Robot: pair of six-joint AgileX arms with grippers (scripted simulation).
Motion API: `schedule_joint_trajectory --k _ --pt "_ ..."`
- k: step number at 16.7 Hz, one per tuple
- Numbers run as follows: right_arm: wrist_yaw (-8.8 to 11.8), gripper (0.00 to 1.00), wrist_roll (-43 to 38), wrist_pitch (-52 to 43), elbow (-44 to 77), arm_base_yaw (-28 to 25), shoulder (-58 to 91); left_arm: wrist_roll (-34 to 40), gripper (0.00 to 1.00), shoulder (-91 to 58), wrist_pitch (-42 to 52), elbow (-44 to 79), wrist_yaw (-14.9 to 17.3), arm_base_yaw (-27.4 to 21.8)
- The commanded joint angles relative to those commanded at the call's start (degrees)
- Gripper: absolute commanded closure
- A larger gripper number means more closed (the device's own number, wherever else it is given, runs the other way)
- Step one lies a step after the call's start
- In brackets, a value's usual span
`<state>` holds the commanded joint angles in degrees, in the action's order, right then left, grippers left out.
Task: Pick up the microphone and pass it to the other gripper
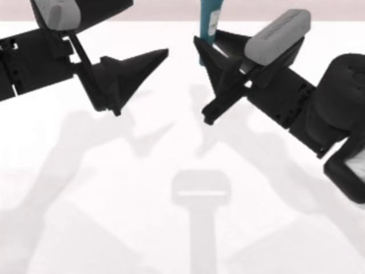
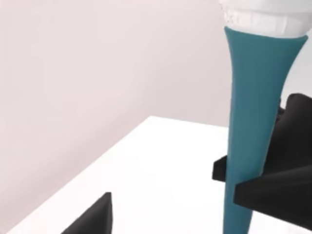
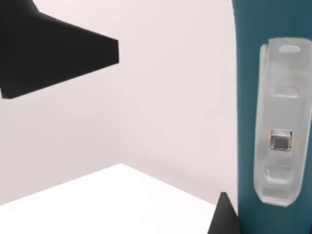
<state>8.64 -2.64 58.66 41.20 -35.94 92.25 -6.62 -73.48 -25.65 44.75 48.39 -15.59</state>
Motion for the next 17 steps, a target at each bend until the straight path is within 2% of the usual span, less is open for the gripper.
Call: schedule_joint_trajectory --k 3,10,15,17 --pt "0.0 1.0 0.0 0.0 0.0 0.0 0.0 0.12 0.0 -3.53 -0.87 2.95 -2.41 -2.83" --pt "0.0 1.0 0.0 0.0 0.0 0.0 0.0 0.64 0.0 -16.46 -3.84 13.4 -11.73 -12.38" --pt "0.0 1.0 0.0 0.0 0.0 0.0 0.0 0.67 0.0 -17.41 -4.05 14.17 -12.42 -13.08" --pt "0.0 1.0 0.0 0.0 0.0 0.0 0.0 0.67 0.15 -17.41 -4.05 14.17 -12.42 -13.08"
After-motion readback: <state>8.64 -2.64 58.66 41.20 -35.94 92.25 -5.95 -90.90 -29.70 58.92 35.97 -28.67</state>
